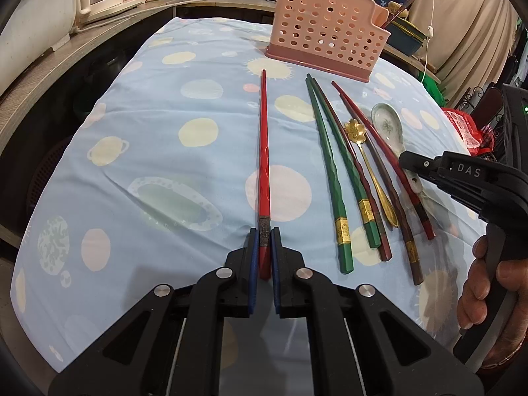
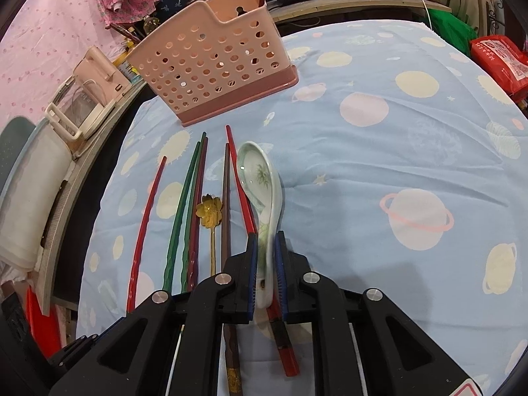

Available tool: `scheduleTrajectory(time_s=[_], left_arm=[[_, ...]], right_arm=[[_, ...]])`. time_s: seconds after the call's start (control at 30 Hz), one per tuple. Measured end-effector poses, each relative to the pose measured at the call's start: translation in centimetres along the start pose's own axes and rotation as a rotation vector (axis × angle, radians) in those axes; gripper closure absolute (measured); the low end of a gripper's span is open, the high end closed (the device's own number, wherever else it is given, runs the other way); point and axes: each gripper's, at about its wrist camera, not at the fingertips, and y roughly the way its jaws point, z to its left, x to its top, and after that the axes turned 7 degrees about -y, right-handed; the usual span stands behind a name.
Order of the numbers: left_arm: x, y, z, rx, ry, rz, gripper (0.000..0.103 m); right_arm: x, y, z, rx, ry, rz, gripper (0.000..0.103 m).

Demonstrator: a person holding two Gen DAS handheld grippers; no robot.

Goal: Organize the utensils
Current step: 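Grasp the bright red chopstick with the left tool while the right tool grasps the white ceramic spoon, then lift the red chopstick with the left tool while the right tool carries the spoon to the holder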

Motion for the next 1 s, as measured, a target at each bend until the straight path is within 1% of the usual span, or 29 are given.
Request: scheduleTrajectory(time_s=[0.07, 0.33, 0.5, 0.67, 0.87, 1.0], left_arm=[[0.0, 0.0, 0.0, -0.002, -0.001, -0.001, 0.096], [0.1, -0.1, 0.1, -0.011, -0.011, 0.004, 0.096], [0.1, -0.2, 0.4, -0.02, -0.02, 0.011, 0.096], [-0.1, -0.7, 0.5, -0.021, -0.027, 0.017, 0.096], [-0.1, -2.0, 0.7, -0.04, -0.032, 0.015, 0.096], [0.2, -3.4, 0.5, -0.052, -0.028, -0.006, 0.096]], right_arm=[[-0.2, 0.1, 0.0, 0.011, 0.004, -0.002, 0.091], [-0.4, -0.8, -0.1, -0.022, -0.017, -0.027, 0.094], [-0.6, -2.6, -0.3, -0.044, -0.026, -0.064, 0.095], [-0.9, -4.5, -1.1, -0.057, -0.005, -0.102, 0.095], [-1.3, -7.2, -1.8, -0.072, 0.004, -0.146, 0.095], [-1.4, -9.2, -1.8, -0.096, -0.006, -0.179, 0.096]])
